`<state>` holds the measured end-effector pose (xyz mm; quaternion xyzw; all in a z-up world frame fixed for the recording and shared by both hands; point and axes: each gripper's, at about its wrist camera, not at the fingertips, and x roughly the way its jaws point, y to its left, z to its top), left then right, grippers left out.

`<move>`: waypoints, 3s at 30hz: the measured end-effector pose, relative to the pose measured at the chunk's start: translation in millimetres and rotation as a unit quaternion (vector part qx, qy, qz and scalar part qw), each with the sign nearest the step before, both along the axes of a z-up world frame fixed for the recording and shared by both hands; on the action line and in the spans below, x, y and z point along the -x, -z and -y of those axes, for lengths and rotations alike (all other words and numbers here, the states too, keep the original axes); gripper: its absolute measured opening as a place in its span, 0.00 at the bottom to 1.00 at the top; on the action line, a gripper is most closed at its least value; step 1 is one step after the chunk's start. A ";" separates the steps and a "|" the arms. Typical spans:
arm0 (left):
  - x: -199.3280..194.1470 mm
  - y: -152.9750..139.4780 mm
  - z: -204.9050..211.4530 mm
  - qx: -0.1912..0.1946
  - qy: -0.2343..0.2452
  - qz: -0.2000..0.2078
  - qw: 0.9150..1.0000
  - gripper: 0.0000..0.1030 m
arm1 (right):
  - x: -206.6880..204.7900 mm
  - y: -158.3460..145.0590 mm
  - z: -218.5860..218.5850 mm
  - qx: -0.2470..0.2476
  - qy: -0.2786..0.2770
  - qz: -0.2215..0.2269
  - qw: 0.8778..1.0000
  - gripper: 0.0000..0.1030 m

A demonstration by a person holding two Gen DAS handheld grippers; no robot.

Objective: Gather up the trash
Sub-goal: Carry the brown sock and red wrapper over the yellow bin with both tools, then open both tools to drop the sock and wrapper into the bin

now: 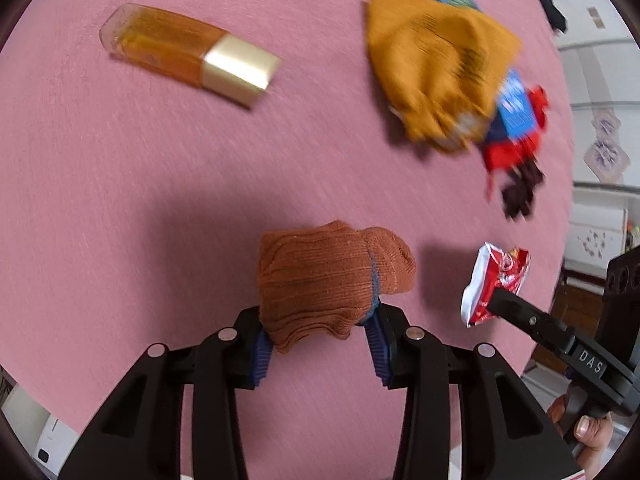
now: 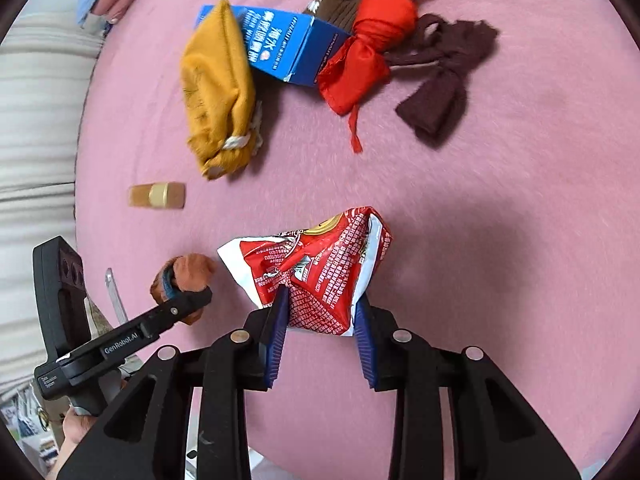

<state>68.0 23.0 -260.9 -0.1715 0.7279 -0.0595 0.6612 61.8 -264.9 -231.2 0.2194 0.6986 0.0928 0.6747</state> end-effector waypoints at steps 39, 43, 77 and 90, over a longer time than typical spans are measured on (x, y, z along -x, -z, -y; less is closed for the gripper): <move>101.8 -73.3 345.0 0.064 0.276 0.032 0.959 0.39 | 227.6 -110.2 277.1 0.005 0.255 0.113 0.960 0.30; 105.5 -69.8 390.7 0.073 0.284 0.021 0.956 0.39 | 247.3 -106.6 322.2 0.005 0.286 0.109 0.952 0.30; 106.4 -37.0 663.1 0.068 0.418 0.000 0.906 0.75 | 272.7 -79.2 546.6 0.010 0.442 0.094 0.892 0.39; 96.8 -46.4 647.6 0.035 0.417 0.015 0.908 0.79 | 269.0 -82.7 551.0 -0.006 0.451 0.094 0.888 0.47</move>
